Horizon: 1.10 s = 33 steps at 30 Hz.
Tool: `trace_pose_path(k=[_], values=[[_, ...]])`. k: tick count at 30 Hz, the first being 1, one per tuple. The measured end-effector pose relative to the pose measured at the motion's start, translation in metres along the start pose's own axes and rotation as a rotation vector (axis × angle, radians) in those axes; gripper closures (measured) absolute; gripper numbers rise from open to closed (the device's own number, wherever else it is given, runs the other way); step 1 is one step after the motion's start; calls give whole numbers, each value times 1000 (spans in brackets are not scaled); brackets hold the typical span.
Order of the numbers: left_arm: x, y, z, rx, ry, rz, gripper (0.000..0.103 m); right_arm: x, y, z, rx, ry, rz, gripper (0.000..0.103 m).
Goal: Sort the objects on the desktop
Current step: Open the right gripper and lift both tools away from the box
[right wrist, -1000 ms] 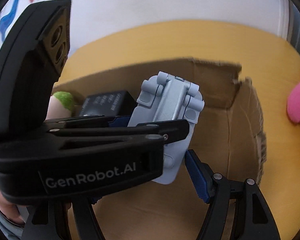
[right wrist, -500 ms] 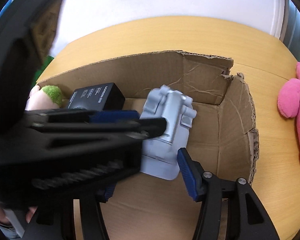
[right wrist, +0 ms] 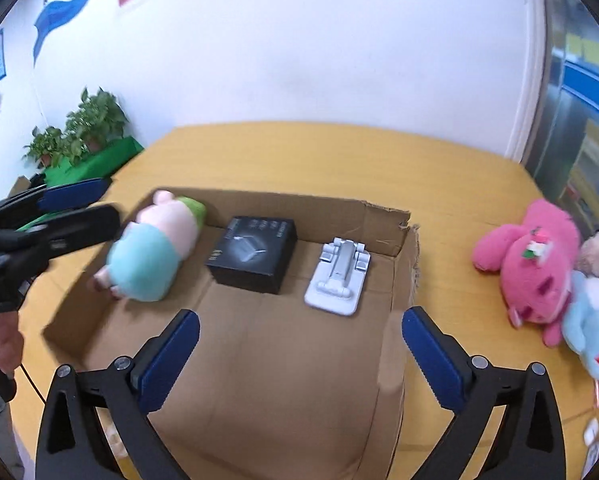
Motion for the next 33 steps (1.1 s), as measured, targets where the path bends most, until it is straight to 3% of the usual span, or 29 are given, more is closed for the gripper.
trace_pose_path(k=[5,10,17,24,33], values=[[-54,-9,-61,114,50,-38,21,-25,-32,-42,-21,48,-7,0],[-98,2,-77,185,53,-27,21,-68,-58,-63,-28,67,27,0],[-142,22,-88,106,47,-58,21,-116,-70,-74,-80,70,58,0],[-152,28,-92,92,77,-55,21,-129,-78,-86,-105,91,43,0],[-160,17,-77,87,57,-95,21,-135,-75,-82,-117,89,49,0]])
Point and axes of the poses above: each gripper's, at about its wrist camera, not at the fingertips, and z roughly the way its jaws point, y to its right, x to its top, the point moved 7 cm from there along z, roughly the way its jaws point, and after that the axes turned 11 degrees about -y, right-handed, at the moved point
